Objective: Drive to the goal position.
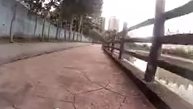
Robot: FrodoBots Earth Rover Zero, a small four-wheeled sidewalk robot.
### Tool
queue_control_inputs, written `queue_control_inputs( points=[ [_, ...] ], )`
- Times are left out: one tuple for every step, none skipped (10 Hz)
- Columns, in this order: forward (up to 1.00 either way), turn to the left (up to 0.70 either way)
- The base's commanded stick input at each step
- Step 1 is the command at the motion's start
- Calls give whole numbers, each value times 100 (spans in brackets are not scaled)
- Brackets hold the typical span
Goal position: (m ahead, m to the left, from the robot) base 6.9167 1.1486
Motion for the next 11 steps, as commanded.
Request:
queue_control_inputs(
  points=[
    [70, 0],
    [70, 0],
    [70, 0],
    [70, 0],
    [70, 0],
    [70, 0],
    [70, 0],
    [70, 0],
    [70, 0],
    [70, 0],
    [70, 0]
  ],
)
